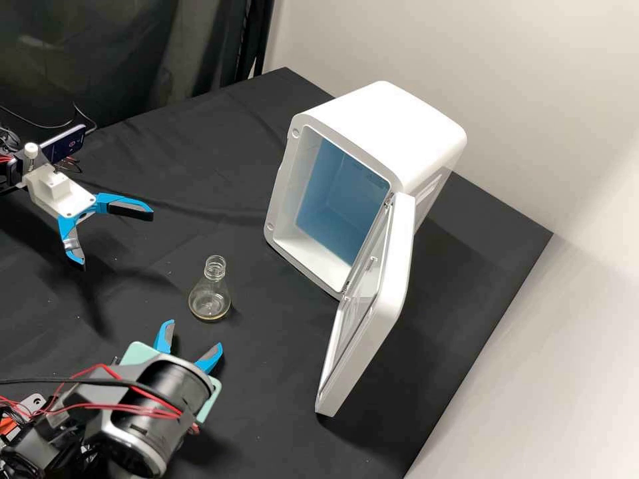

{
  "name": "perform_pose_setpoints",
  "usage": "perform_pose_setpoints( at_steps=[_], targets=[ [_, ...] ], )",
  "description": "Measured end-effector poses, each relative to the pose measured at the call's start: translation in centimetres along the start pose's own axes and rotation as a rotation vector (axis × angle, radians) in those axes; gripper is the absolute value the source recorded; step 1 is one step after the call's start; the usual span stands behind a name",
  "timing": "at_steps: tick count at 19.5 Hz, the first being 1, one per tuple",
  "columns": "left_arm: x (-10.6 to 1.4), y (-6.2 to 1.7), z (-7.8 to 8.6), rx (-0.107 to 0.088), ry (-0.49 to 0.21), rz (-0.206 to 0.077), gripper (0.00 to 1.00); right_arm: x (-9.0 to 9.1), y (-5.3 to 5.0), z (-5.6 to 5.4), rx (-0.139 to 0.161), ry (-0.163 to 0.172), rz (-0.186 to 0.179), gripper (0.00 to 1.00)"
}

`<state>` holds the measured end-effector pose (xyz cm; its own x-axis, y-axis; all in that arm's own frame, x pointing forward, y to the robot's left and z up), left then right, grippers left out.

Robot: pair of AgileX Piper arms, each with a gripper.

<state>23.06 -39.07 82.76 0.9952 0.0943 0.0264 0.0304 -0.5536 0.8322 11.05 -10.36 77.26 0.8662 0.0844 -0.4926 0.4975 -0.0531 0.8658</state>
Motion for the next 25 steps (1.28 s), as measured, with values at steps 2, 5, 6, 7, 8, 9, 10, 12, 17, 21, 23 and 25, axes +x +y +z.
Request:
perform_pose_setpoints(
  at_steps=[2, 5, 6, 7, 8, 9, 10, 12, 17, 21, 23, 25],
  targets=[
    [0.0, -0.03, 0.2, -0.001, -0.004, 0.000, 1.00, -0.6, -0.8, 0.6, -0.005, 0.024, 0.042, 0.00],
    [0.0, -0.07, 0.4, 0.001, -0.013, -0.002, 1.00, -0.7, -1.5, 1.0, -0.012, 0.038, 0.079, 0.00],
    [0.0, -0.07, 0.4, 0.001, -0.013, -0.002, 1.00, -0.7, -1.6, 1.1, -0.015, 0.039, 0.085, 0.00],
    [0.0, -0.07, 0.4, 0.001, -0.013, -0.002, 1.00, -0.7, -1.8, 1.2, -0.021, 0.045, 0.092, 0.00],
    [0.0, -0.07, 0.4, 0.001, -0.013, -0.002, 1.00, -0.6, -1.9, 1.2, -0.019, 0.048, 0.096, 0.00],
    [0.0, -0.07, 0.4, 0.001, -0.013, -0.002, 1.00, -0.6, -2.0, 1.3, -0.021, 0.054, 0.099, 0.00],
    [0.0, -0.07, 0.4, 0.001, -0.013, -0.002, 1.00, -0.6, -2.2, 1.2, -0.023, 0.065, 0.104, 0.00],
    [0.0, -0.07, 0.4, 0.001, -0.013, -0.002, 1.00, -0.5, -2.5, 1.3, -0.028, 0.075, 0.114, 0.00],
    [0.1, -0.07, 0.4, 0.001, -0.014, -0.002, 1.00, -0.3, -3.4, 1.5, -0.005, 0.097, 0.174, 0.00],
    [0.1, -0.07, 0.4, 0.001, -0.014, -0.002, 1.00, -0.2, -4.0, 1.7, 0.023, 0.109, 0.266, 0.00],
    [0.1, -0.07, 0.4, 0.001, -0.014, -0.002, 1.00, -0.2, -4.2, 2.0, 0.010, 0.108, 0.312, 0.00],
    [0.1, -0.07, 0.4, 0.000, -0.012, -0.002, 1.00, -0.1, -4.5, 2.5, -0.015, 0.094, 0.341, 0.00]
  ],
)
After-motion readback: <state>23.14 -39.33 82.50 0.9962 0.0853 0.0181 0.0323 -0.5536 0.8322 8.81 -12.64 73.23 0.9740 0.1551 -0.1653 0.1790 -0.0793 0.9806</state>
